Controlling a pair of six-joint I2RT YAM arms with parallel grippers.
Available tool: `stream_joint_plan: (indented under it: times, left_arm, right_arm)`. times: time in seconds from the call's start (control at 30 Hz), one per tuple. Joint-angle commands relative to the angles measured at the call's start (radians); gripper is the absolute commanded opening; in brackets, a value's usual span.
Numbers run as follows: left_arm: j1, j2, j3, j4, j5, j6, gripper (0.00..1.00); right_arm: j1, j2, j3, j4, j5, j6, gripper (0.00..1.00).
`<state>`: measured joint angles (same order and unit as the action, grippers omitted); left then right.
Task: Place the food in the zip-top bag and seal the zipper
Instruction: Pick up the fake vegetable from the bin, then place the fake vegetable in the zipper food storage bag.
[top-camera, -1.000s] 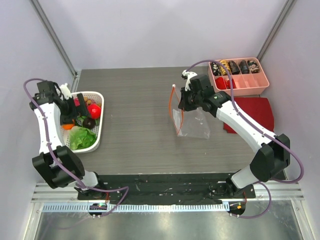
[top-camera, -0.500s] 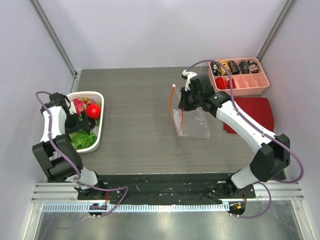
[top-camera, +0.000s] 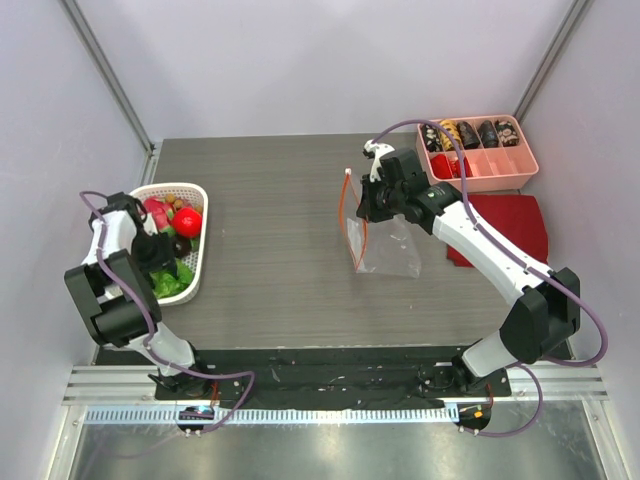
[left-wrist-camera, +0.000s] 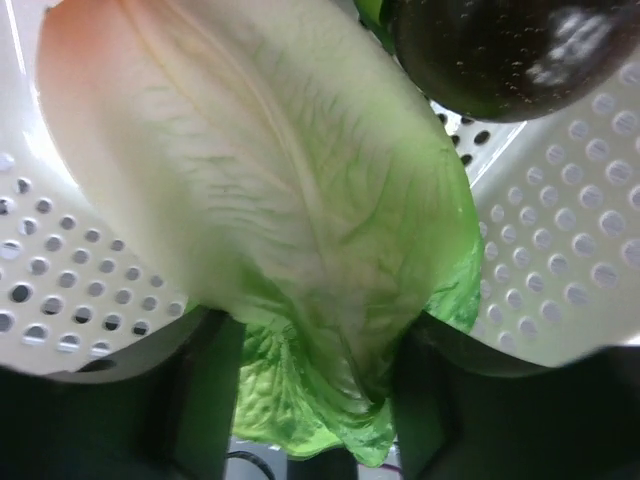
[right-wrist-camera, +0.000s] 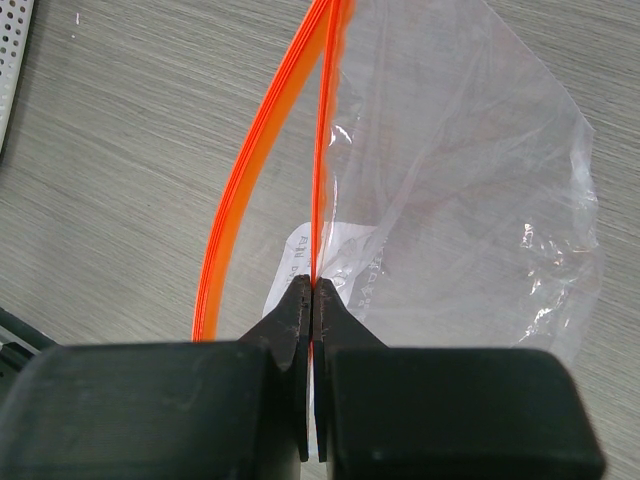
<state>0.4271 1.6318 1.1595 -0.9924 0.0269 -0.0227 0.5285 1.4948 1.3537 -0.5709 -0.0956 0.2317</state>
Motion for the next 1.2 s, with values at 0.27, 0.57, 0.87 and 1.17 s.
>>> stream_joint_plan:
  times: [0.27,0.57,0.87,1.17]
  left_arm:
    - [0.002,-0.109,0.232,-0.291,0.180,0.012,0.00]
    - [0.001,-0.210,0.353,-0.453,0.356,0.160,0.00]
    - [-0.213,-0.368,0.388,-0.428,0.743,0.435,0.00]
    - [-0.700,-0.477,0.286,-0.158,0.895,0.448,0.00]
  right_arm:
    - [0.001,-0.016,0.018,0.026,0.005,-0.014,0.01]
    - [0.001,-0.024,0.015,0.028,0.013,-0.020,0.01]
    - [0.001,-0.073,-0.048,0.106,-0.056,-0.066,0.01]
    - [0.018,-0.093,-0.123,0.181,-0.177,-0.097,0.01]
